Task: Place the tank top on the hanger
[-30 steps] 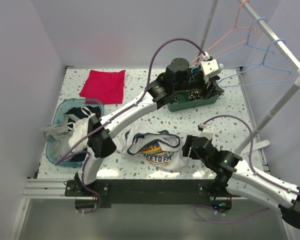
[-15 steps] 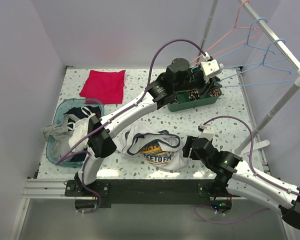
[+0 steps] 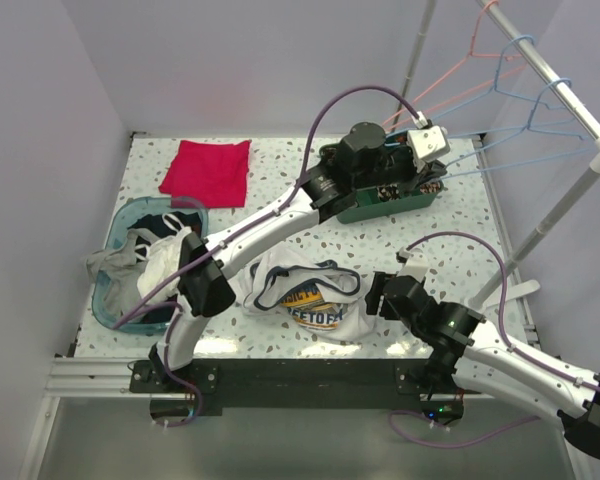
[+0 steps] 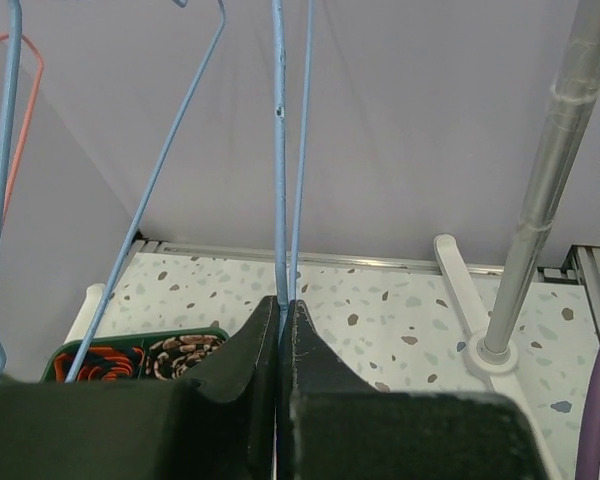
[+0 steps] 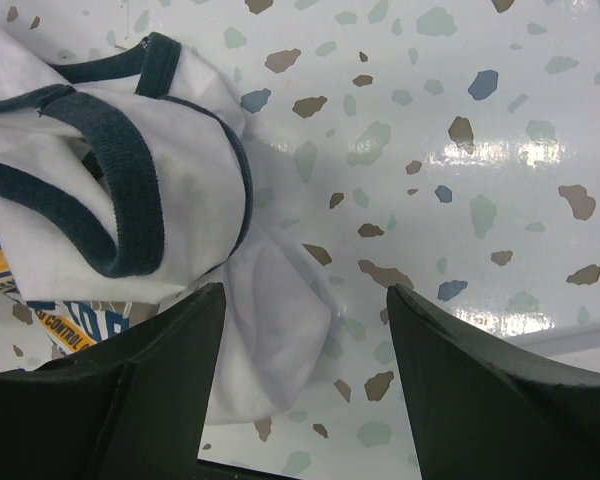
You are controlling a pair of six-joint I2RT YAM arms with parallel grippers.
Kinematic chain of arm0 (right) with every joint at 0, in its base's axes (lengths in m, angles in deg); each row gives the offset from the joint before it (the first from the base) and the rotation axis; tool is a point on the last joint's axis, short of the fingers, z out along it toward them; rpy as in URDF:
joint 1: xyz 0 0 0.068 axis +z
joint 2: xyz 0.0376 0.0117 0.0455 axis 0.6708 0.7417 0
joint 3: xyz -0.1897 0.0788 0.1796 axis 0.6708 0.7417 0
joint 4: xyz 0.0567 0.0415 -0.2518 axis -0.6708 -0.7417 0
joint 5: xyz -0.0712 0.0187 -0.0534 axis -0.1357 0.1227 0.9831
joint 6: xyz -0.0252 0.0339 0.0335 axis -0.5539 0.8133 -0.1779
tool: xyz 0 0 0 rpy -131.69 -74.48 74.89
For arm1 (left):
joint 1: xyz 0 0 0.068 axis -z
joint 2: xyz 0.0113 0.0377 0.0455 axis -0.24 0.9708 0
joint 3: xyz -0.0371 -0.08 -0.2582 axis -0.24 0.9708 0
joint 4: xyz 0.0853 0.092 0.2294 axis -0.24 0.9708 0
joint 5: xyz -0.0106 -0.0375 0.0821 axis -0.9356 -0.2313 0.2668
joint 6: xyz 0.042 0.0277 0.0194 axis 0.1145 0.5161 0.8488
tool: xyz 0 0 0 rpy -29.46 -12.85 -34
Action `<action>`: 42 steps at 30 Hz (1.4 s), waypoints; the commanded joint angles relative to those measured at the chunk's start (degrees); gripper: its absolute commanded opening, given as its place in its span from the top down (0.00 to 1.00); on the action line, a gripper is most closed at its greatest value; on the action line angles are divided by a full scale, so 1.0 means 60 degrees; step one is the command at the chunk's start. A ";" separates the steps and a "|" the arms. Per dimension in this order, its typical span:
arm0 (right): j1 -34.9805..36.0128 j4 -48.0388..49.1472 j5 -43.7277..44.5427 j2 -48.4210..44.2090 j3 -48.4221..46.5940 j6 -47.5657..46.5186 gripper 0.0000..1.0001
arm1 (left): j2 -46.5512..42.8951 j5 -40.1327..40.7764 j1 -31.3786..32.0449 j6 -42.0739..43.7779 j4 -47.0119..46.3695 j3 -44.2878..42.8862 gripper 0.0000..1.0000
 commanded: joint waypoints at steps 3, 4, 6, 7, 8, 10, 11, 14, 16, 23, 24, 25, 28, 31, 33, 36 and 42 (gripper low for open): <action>0.0019 0.0032 0.0269 0.0002 -0.0390 -0.0038 0.30 | -0.0242 0.0728 0.0204 -0.0083 -0.1518 -0.0137 1.00; 0.0019 0.0047 0.0283 0.0002 -0.0405 -0.0038 0.30 | -0.0329 0.0788 0.0204 -0.0113 -0.1637 -0.0092 1.00; 0.0019 0.0047 0.0298 0.0017 -0.0419 -0.0052 0.30 | -0.0418 0.0949 0.0204 -0.0186 -0.1958 -0.0005 1.00; 0.0019 0.0047 0.0298 0.0002 -0.0419 -0.0052 0.30 | -0.0520 0.0964 0.0190 -0.0230 -0.2047 0.0025 1.00; 0.0019 0.0076 0.0298 0.0017 -0.0419 -0.0052 0.30 | -0.0564 0.0979 0.0190 -0.0230 -0.2106 0.0025 1.00; 0.0019 0.0091 0.0298 0.0046 -0.0419 -0.0081 0.30 | -0.0681 0.0964 0.0190 -0.0230 -0.2107 -0.0004 1.00; 0.0019 0.0076 0.0313 0.0061 -0.0434 -0.0067 0.30 | -0.0711 0.0964 0.0190 -0.0230 -0.2078 0.0011 1.00; 0.0033 0.0076 0.0313 0.0046 -0.0449 -0.0082 0.30 | -0.0930 0.1023 0.0204 -0.0099 -0.1917 0.0229 1.00; 0.0019 0.0047 0.0342 0.0017 -0.0463 -0.0096 0.30 | -0.1223 0.1111 0.0204 0.0019 -0.1887 0.0493 1.00; 0.0019 0.0090 0.0430 0.0061 -0.0580 -0.0213 0.30 | -0.2219 0.1184 0.0190 0.0253 -0.2048 0.1854 1.00; 0.0019 0.0091 0.0430 0.0075 -0.0595 -0.0199 0.30 | -0.2408 0.1199 0.0190 0.0311 -0.2106 0.1972 1.00; 0.0019 0.0120 0.0430 0.0163 -0.0595 -0.0213 0.30 | -0.2497 0.1228 0.0204 0.0326 -0.2107 0.2061 1.00; 0.0019 0.0134 0.0473 0.0237 -0.0683 -0.0243 0.30 | -0.2790 0.1330 0.0175 0.0443 -0.1961 0.2339 1.00; 0.0019 0.0149 0.0459 0.0266 -0.0771 -0.0330 0.29 | -0.3098 0.1404 0.0161 0.0531 -0.1799 0.2734 1.00; 0.0019 0.0120 0.0445 0.0251 -0.0873 -0.0418 0.27 | -0.3420 0.1433 0.0175 0.0546 -0.1726 0.3188 1.00; 0.0019 0.0047 0.0415 0.0208 -0.1020 -0.0506 0.23 | -0.3991 0.1564 0.0146 0.0517 -0.1784 0.4037 1.00; 0.0019 -0.0216 0.0123 0.0061 -0.1327 -0.0784 0.18 | -0.5382 0.2105 0.0116 0.0166 -0.1945 0.6072 1.00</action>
